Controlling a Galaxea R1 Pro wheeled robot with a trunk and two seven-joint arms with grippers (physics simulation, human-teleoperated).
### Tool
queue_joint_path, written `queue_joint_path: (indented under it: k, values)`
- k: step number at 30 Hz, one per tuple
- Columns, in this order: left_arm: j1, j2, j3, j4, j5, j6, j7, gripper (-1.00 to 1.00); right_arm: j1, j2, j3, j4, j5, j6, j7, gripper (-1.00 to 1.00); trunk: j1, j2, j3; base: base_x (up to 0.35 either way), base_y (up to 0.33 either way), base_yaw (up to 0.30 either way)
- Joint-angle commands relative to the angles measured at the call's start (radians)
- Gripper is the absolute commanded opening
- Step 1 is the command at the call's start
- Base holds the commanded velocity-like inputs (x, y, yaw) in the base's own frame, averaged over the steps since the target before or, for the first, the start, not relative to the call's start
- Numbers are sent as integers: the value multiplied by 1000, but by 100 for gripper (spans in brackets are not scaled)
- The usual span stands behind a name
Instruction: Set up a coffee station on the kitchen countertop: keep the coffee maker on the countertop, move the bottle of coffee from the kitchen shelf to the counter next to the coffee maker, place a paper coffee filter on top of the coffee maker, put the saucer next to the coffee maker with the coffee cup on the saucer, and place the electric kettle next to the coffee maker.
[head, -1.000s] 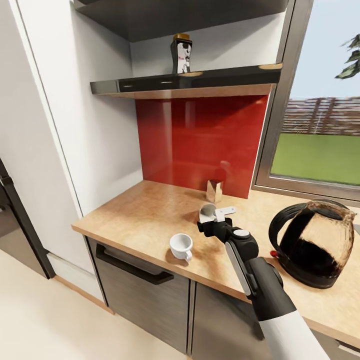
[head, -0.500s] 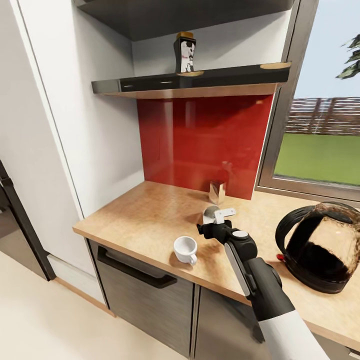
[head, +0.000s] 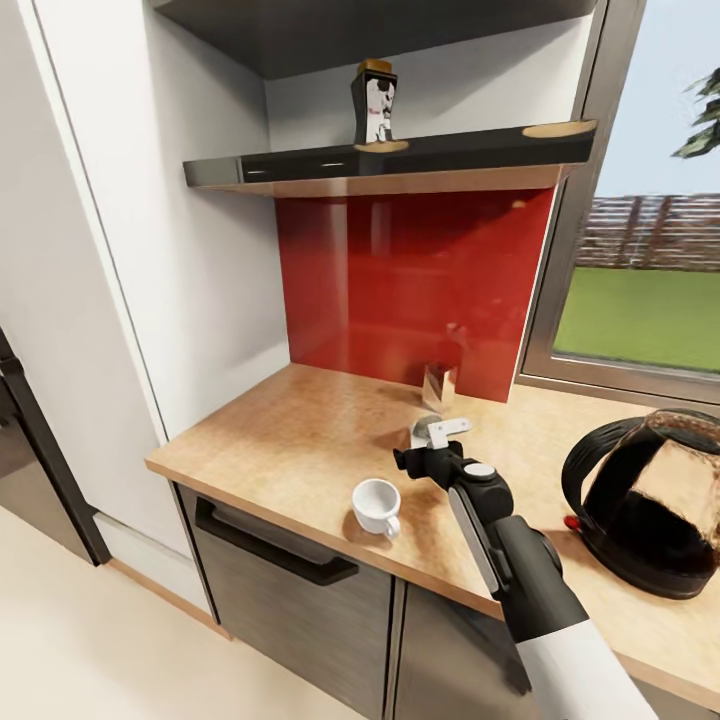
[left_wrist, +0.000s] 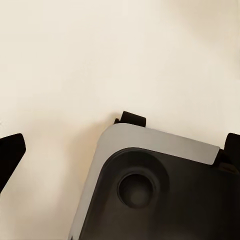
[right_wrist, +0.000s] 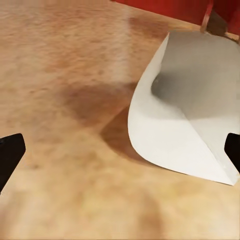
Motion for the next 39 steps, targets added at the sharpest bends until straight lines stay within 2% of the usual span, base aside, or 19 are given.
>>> queue_joint_path:
  k: [1, 9, 39]
  values:
    - [0, 0, 2, -1, 0, -2, 0, 100, -1, 0, 1, 5, -1, -2, 0, 100, 0, -1, -1, 7, 4, 0]
    - [0, 0, 2, -1, 0, -2, 0, 100, -2, 0, 0, 46, -1, -27, 0, 100, 0, -1, -1, 55, 1, 0]
    - [0, 0, 2, -1, 0, -2, 0, 100, -2, 0, 0, 48, -2, -29, 0, 100, 0, -1, -1, 60, 0, 0]
